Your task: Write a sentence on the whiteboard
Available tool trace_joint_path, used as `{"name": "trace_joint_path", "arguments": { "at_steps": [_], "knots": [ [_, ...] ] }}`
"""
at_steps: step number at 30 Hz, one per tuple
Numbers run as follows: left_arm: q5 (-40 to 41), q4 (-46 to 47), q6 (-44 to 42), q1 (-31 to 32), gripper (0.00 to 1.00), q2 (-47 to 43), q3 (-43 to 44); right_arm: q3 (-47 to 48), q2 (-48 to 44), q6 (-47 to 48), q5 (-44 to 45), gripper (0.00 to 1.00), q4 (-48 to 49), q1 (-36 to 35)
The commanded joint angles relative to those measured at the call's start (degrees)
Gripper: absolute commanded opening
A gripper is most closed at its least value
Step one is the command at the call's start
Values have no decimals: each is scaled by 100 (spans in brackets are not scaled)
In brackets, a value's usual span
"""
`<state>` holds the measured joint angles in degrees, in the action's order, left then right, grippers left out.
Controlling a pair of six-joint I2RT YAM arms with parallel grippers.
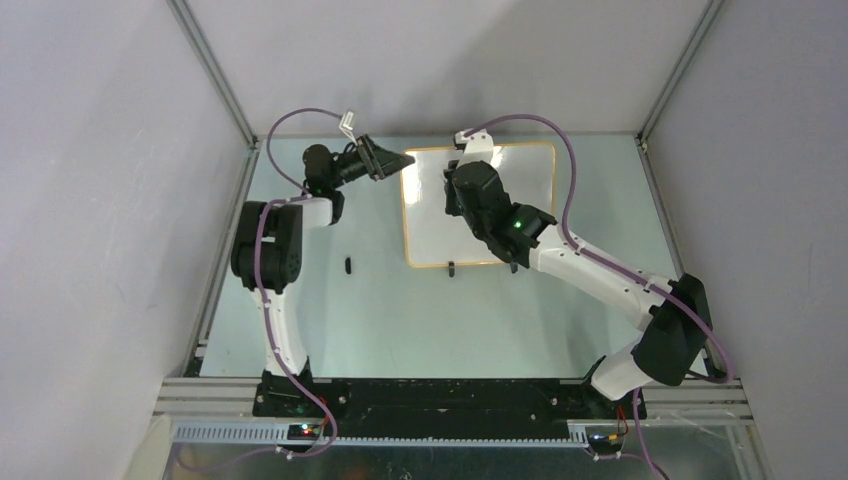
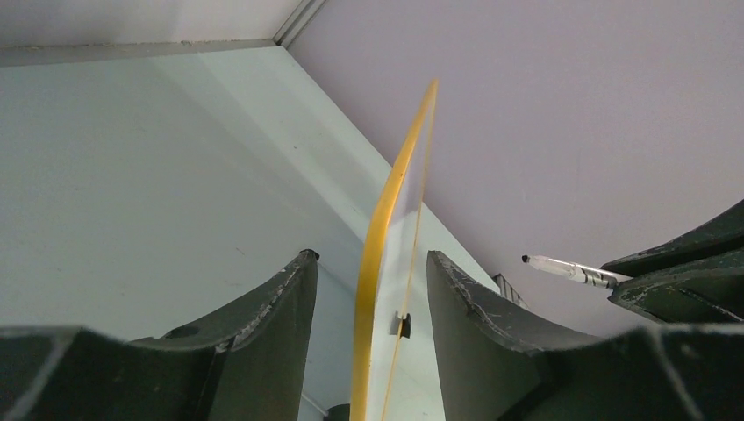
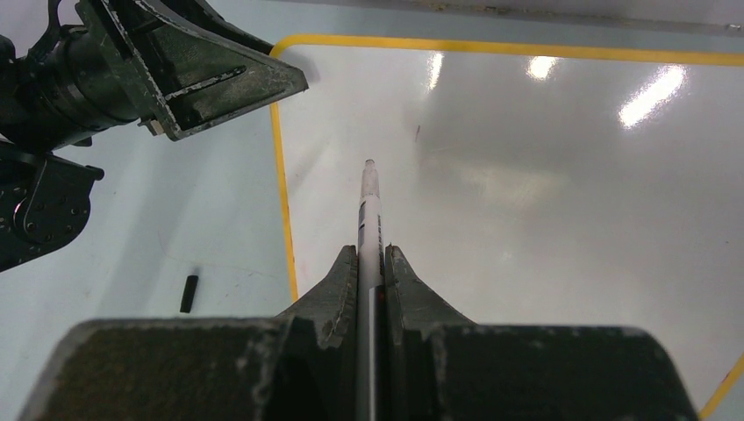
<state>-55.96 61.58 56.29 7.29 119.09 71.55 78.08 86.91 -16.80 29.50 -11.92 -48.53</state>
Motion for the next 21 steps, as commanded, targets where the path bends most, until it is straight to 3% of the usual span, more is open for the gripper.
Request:
{"name": "trace_joint_path", "arguments": {
  "at_steps": [1,6,10,21],
  "knots": [
    [-151,221,-67,35,54,-321,18,5,-186,28,189,0,196,-8],
    [-171,357,14,37,53,-307,13,5,-169,48,102,0,321,6],
    [-186,377,50,37,51,-279,46,57,-77,-2,-479,0,464,166],
    [-233,580,227,40,44,-211,144,792,494,101,-472,0,7,276]
  ]
}}
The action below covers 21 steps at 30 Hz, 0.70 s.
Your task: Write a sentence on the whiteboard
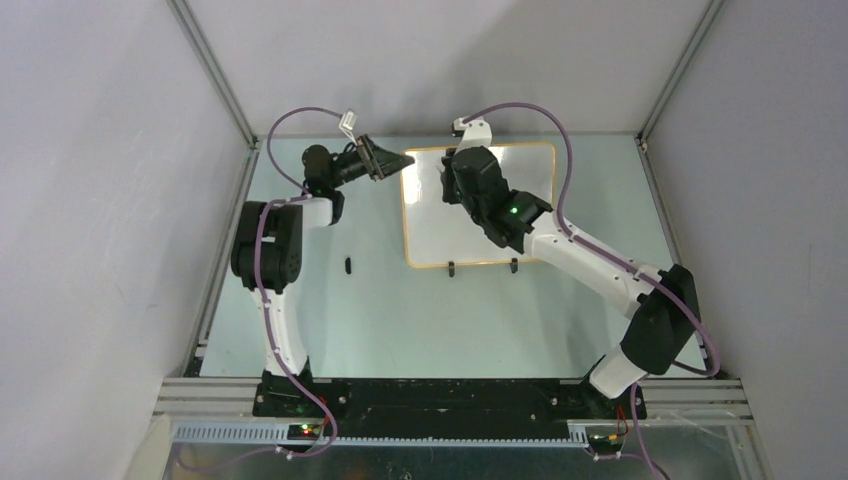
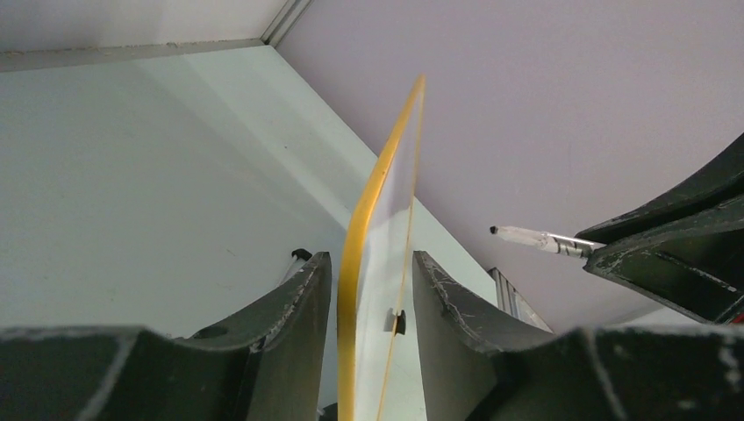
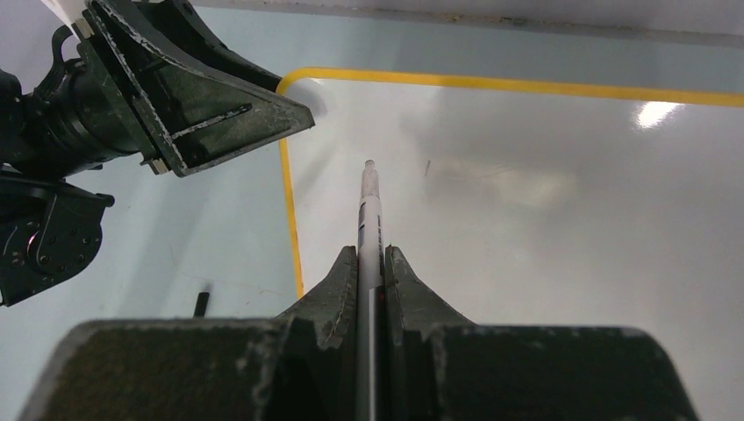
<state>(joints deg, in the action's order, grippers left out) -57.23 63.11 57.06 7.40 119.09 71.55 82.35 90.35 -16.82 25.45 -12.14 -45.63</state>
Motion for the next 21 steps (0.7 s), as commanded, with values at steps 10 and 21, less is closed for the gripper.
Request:
{"name": "trace_joint_path", "arguments": {
  "at_steps": [10,21],
  "knots": [
    [-173,970,661,22,24,-53,278,944,657,273,-48,0,-152,-81],
    [-257,931,694,-29,17,79,364,1043,749,385,-22,0,-104,-132]
  ]
}}
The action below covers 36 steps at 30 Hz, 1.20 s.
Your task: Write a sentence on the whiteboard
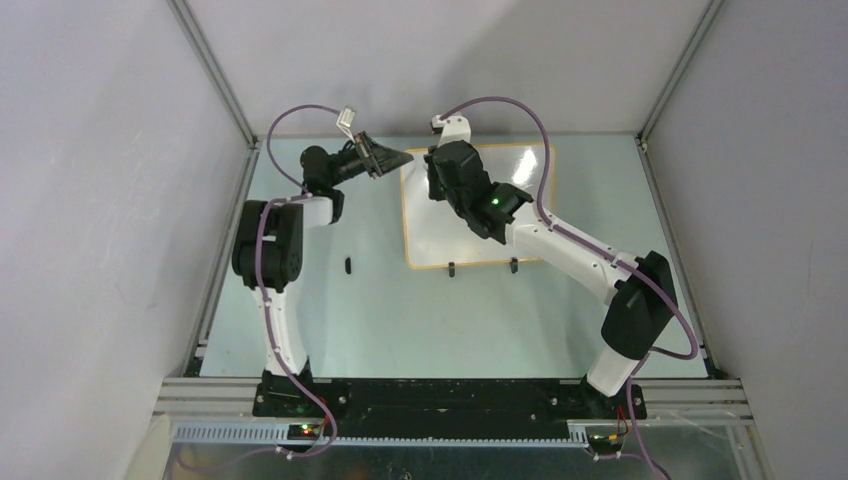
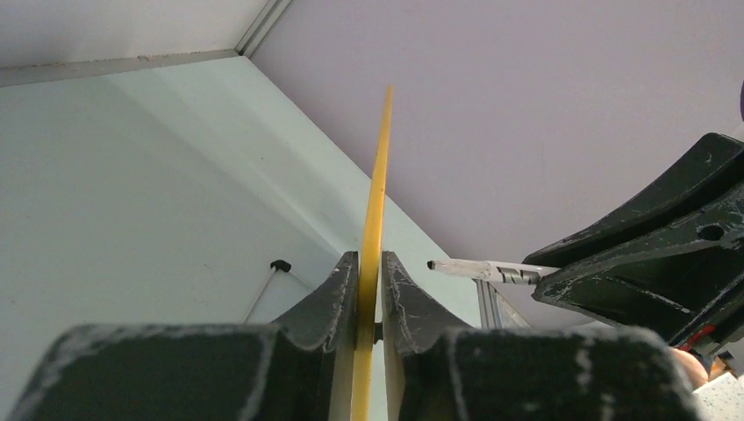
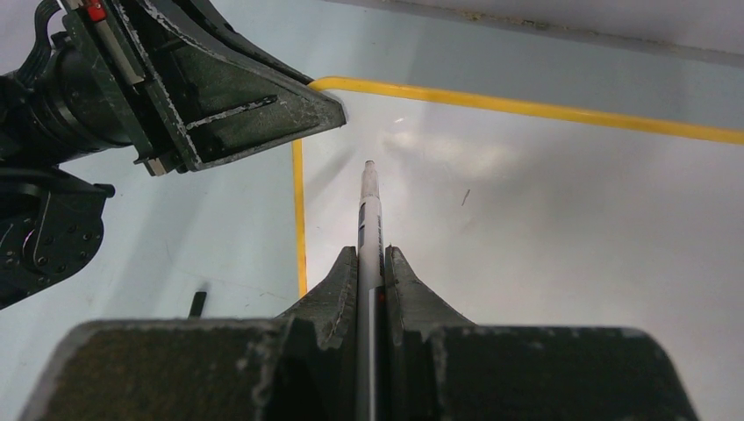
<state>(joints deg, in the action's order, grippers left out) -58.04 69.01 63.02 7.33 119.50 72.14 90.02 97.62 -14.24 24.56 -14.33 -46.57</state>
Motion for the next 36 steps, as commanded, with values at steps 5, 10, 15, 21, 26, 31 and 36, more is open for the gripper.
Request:
{"name": "trace_joint_path", "arguments": {
  "at_steps": [5,10,15,21,26,31,36],
  "knots": [
    [-195,542,339,-53,11,180,387,267,43,179,78,0,150,-49],
    [-219,572,368,-72,10,248,439,194,42,197,177,0,251,-71],
    [-219,583,379,-83,10,367,496,50,-36,220,301,0,382,-113],
    [-221,855,579,-100,13,477,510,-98,-162,257,405,0,516,-119],
    [-225,882,621,-93,14,499,520,-189,-223,265,422,0,592,-118],
    [-244,879,638,-110,20,541,541,-157,-178,258,423,0,603,-120],
    [-235,888,665,-125,22,590,566,-185,-199,257,449,0,621,-116]
  ]
}}
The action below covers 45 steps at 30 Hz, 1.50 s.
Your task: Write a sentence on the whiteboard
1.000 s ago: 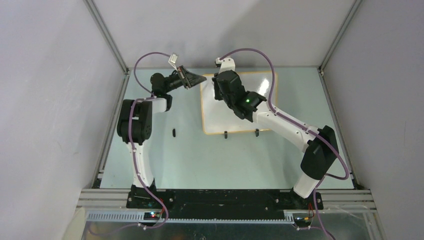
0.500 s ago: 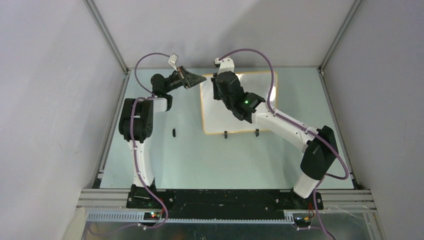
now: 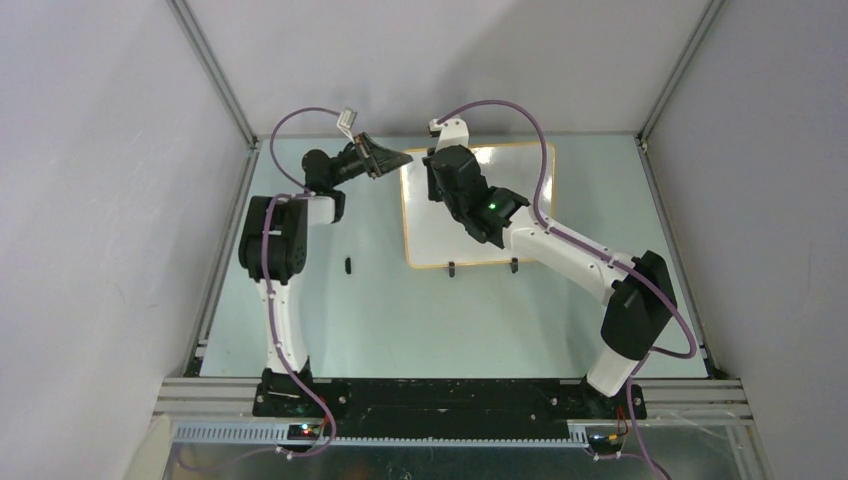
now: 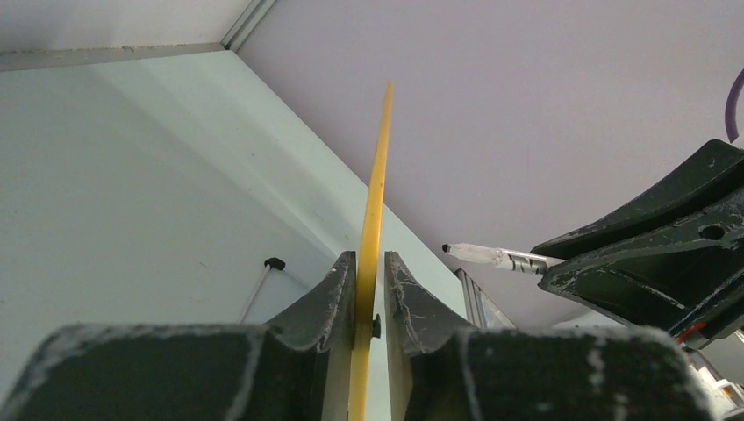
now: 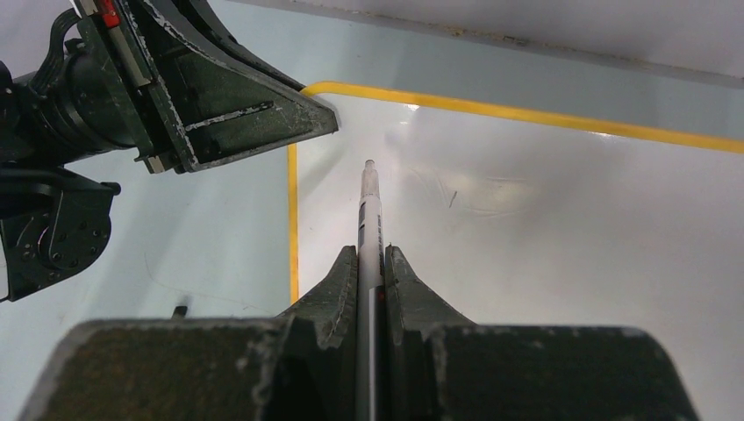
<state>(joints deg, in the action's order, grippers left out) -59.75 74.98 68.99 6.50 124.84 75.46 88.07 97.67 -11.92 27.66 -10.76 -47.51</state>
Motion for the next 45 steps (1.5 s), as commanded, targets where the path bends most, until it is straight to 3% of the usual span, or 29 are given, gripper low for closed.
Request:
{"name": "trace_joint_path", "arguments": {
  "at_steps": [1,6,14,18,31,35,45],
  "knots": [
    [-68,288,74,-41,22,69,242,4,-204,26,141,0,265,-26],
    [-56,303,81,-44,36,92,251,-16,-209,21,145,0,283,-35],
    [-40,306,96,-60,38,115,266,-29,-217,23,157,0,276,-23],
    [-44,324,113,-53,26,113,262,-27,-217,13,152,0,277,-27],
    [-65,560,381,-61,10,238,375,-10,-184,14,106,0,278,-31],
    [-69,490,353,-54,0,240,387,6,-166,11,86,0,280,-34],
    [-64,501,318,-66,0,224,355,114,-80,9,55,0,205,-89]
  ]
}}
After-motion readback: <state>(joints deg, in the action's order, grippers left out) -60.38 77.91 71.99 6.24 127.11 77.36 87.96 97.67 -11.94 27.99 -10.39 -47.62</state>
